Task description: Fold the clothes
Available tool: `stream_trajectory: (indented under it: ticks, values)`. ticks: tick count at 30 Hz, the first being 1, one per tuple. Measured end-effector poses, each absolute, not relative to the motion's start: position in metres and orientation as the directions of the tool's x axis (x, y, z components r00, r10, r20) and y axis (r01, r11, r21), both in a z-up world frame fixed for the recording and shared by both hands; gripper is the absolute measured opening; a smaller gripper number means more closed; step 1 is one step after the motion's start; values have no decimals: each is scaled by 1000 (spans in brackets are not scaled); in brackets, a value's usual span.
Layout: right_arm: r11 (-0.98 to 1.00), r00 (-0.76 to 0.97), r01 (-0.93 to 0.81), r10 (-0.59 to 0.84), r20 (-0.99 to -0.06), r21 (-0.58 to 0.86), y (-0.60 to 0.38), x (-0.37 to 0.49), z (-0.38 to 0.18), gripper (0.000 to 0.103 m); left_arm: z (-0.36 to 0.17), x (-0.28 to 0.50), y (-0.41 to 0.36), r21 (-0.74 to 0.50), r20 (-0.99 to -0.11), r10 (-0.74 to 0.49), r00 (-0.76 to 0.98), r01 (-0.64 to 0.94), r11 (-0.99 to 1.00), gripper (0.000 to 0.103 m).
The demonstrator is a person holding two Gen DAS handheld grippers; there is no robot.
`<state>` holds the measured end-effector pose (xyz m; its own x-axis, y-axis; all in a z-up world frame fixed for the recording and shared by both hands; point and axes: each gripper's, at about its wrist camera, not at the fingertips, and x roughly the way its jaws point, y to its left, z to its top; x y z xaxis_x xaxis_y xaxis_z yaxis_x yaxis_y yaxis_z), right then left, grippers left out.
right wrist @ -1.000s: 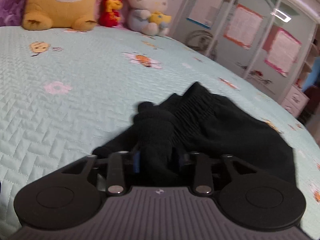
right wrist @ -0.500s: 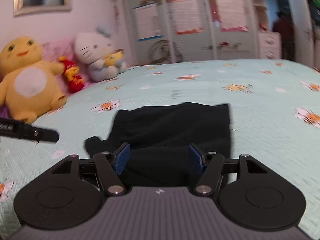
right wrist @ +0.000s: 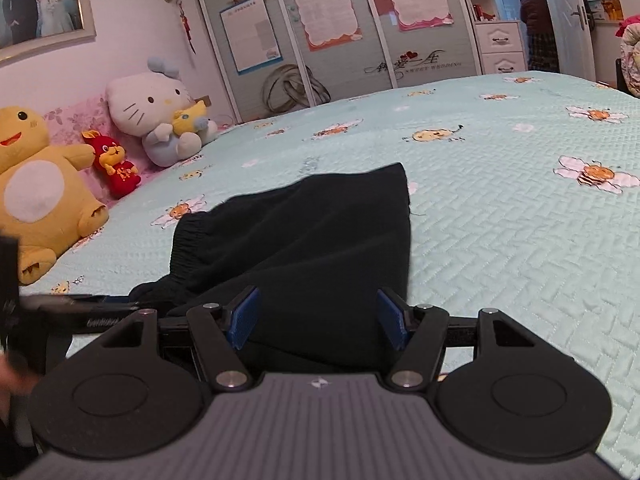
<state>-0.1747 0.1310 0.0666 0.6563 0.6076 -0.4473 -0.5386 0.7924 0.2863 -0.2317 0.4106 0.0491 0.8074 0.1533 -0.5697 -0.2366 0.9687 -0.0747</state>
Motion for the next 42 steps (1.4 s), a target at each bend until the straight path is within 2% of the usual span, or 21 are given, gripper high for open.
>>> stream_trajectory:
  ticks: [7, 12, 16, 21, 25, 27, 28, 31, 33, 34, 37, 42]
  values:
    - [753, 644, -626, 646, -410, 203, 173, -157, 103, 65, 42, -238, 417, -106, -561, 142, 815, -241, 965, 48]
    - [714, 630, -700, 618, -470, 1, 228, -116, 118, 65, 33, -246, 426, -167, -550, 125, 825, -255, 952, 50]
    - [711, 621, -699, 548, -560, -79, 257, -69, 111, 66, 30, -249, 429, -177, -538, 119, 835, -249, 952, 53]
    - [714, 480, -700, 480, -734, 9, 302, -24, 59, 60, 25, -251, 432, -189, -536, 120, 836, -257, 948, 60]
    - [735, 556, -673, 426, -713, -86, 333, -31, 49, 64, 22, -251, 434, -194, -539, 127, 833, -269, 943, 65]
    - [750, 599, -655, 438, -670, -96, 330, -45, 59, 58, 23, -252, 433, -191, -538, 130, 833, -271, 943, 65]
    - [753, 623, -651, 461, -633, -92, 325, -56, 66, 52, 23, -253, 432, -186, -537, 133, 833, -271, 944, 65]
    - [710, 540, -704, 547, -640, 12, 331, -79, 71, 52, 25, -254, 429, -171, -535, 144, 832, -273, 947, 65]
    - [671, 471, -736, 602, -644, 89, 336, -93, 73, 43, 24, -254, 429, -171, -536, 147, 831, -277, 945, 65]
    - [657, 446, -748, 601, -663, 93, 346, -96, 66, 33, 24, -254, 429, -171, -537, 150, 830, -282, 944, 65]
    - [673, 452, -738, 545, -706, 47, 385, -86, 46, 33, 23, -252, 430, -170, -538, 170, 826, -303, 938, 65]
    - [725, 428, -665, 567, -704, 180, 391, -71, 52, 36, 25, -253, 437, -213, -551, 143, 822, -304, 929, 65]
